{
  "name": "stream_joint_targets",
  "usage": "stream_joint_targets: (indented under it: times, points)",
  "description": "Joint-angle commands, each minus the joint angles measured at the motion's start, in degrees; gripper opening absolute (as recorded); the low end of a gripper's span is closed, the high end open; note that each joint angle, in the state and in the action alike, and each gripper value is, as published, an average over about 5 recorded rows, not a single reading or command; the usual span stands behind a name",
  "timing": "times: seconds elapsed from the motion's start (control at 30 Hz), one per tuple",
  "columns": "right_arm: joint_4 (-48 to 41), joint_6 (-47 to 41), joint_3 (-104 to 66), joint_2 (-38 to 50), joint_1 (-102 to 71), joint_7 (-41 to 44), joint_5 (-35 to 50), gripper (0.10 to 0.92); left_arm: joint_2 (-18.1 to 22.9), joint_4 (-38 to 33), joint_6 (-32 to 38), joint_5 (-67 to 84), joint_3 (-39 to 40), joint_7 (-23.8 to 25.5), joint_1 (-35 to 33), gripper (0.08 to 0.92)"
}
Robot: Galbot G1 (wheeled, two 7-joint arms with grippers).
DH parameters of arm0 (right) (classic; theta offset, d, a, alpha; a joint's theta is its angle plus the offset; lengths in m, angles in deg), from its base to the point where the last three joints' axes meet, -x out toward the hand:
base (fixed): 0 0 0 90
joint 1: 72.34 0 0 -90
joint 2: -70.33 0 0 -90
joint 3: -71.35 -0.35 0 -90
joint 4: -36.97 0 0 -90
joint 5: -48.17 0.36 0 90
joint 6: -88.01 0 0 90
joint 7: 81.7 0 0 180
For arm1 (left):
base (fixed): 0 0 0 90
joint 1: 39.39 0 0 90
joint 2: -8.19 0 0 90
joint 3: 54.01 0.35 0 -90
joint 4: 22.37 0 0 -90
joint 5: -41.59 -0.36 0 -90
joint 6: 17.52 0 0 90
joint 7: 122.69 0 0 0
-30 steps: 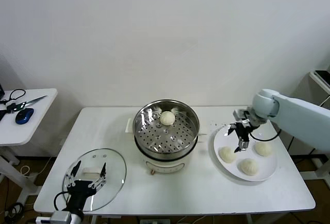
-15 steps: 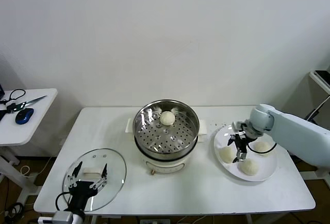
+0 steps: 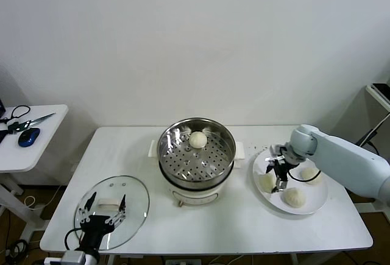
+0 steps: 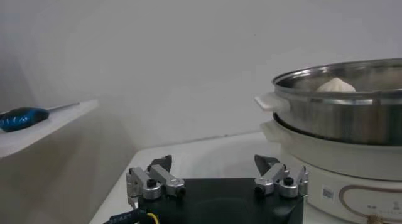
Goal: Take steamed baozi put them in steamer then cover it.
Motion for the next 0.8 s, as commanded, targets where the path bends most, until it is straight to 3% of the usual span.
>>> stream_joint_targets:
  times: [0.03, 0.47, 0.8]
  points:
    - [-0.8, 0.1, -0.5, -0.5, -0.4, 0.2, -0.3, 0.767, 0.0, -0.1, 0.0, 0.0, 0.0, 0.0, 0.0, 0.823]
    - [1.4, 0.3, 1.3, 2.0, 3.9, 0.1, 2.1, 0.698, 0.0, -0.5, 0.3, -0.1, 0.0, 0.0, -1.1, 0.823]
    - [2.3, 0.4, 20.1, 0.0, 33.4, 0.9, 18.4, 0.696, -0.1, -1.1, 0.2, -0.1, 0.9, 0.0, -1.3, 0.823]
